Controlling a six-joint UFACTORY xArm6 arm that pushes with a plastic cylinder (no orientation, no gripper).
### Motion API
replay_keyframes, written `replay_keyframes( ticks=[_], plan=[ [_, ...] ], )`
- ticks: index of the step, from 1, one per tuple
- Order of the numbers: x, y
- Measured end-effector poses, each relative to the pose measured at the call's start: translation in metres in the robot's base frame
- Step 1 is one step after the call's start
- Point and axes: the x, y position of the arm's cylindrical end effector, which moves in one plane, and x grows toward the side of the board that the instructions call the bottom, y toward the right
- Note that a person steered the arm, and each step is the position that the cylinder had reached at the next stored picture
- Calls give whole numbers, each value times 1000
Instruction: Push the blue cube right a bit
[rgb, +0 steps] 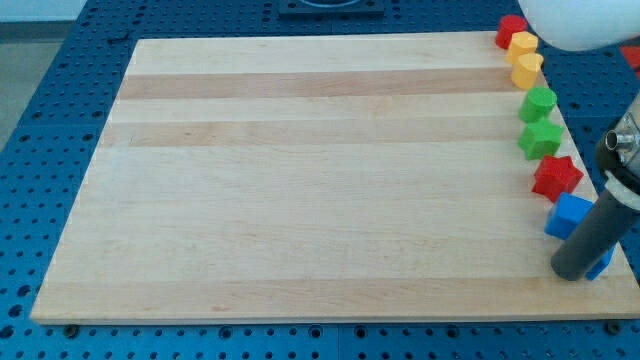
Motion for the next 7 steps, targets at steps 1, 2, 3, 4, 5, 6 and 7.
replay_keyframes(
  ticks=[1, 2, 3, 4, 5, 6, 7],
  plan=[
    [0, -29],
    [-3, -63],
    [-22, -65],
    [-37, -64],
    [-37, -50],
    [-38, -34],
    [-50, -33]
  ],
)
